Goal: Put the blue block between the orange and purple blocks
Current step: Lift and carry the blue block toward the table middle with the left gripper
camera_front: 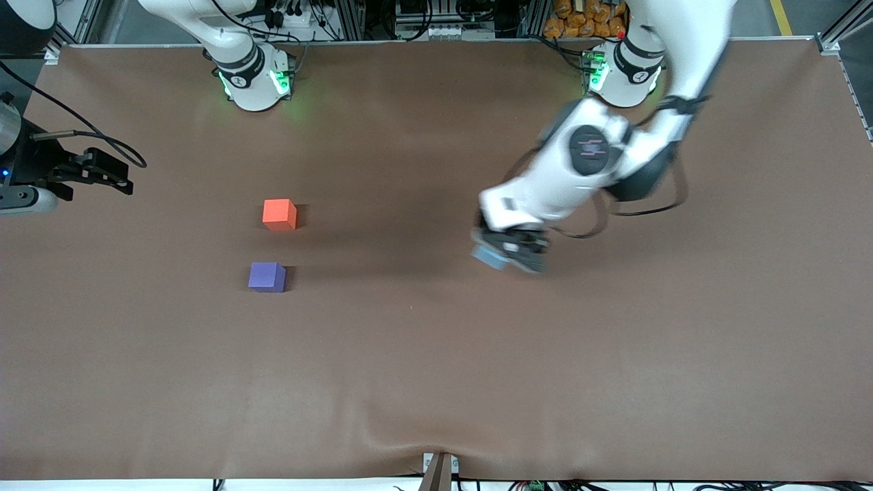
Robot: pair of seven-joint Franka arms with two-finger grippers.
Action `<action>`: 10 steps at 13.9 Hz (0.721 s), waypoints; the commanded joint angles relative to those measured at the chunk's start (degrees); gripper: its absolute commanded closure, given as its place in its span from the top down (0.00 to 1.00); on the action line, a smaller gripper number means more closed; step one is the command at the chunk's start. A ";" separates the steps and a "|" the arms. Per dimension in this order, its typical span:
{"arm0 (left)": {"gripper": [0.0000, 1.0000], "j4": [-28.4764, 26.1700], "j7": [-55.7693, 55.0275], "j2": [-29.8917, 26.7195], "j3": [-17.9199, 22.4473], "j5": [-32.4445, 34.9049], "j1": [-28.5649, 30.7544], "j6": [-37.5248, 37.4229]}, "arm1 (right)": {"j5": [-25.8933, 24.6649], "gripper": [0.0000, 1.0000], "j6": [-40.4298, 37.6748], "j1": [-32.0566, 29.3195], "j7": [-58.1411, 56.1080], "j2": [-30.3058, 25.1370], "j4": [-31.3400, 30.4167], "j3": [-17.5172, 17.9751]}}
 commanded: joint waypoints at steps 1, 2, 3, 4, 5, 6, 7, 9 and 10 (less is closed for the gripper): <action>0.00 14.71 -9.01 12.47 1.32 0.39 -10.96 -1.48 | 0.42 1.00 -0.46 0.68 0.89 0.07 0.70 -0.40; 0.00 19.45 -13.32 16.25 3.93 0.39 -16.05 -1.48 | 0.42 1.00 -0.37 0.68 0.89 0.07 0.62 -0.49; 0.00 23.59 -15.72 19.25 8.39 0.30 -22.37 -1.40 | 0.42 1.00 -0.11 0.59 0.89 0.16 0.53 -0.40; 0.00 26.15 -17.48 21.72 13.83 -0.22 -28.87 -1.13 | 0.42 1.00 -0.02 0.67 0.80 0.25 0.53 -0.40; 0.00 28.96 -20.54 24.35 17.54 -0.31 -33.63 -0.96 | 0.50 1.00 -0.02 0.76 0.80 0.25 0.01 -0.40; 0.00 31.43 -22.32 27.08 18.71 -0.31 -35.86 -0.69 | 0.50 1.00 0.33 0.76 0.80 0.25 -0.78 -0.40; 0.00 32.76 -22.51 28.84 18.72 -0.31 -36.23 0.61 | 0.50 1.00 1.47 0.76 0.80 0.25 -1.57 -0.40; 0.00 32.60 -22.42 29.74 18.99 -0.31 -36.32 4.48 | 0.59 1.00 1.92 0.85 0.80 0.25 -1.76 -0.23; 0.38 32.42 -22.59 30.00 19.16 -0.31 -36.32 5.10 | 0.59 1.00 2.00 1.20 0.80 0.25 -1.76 -0.23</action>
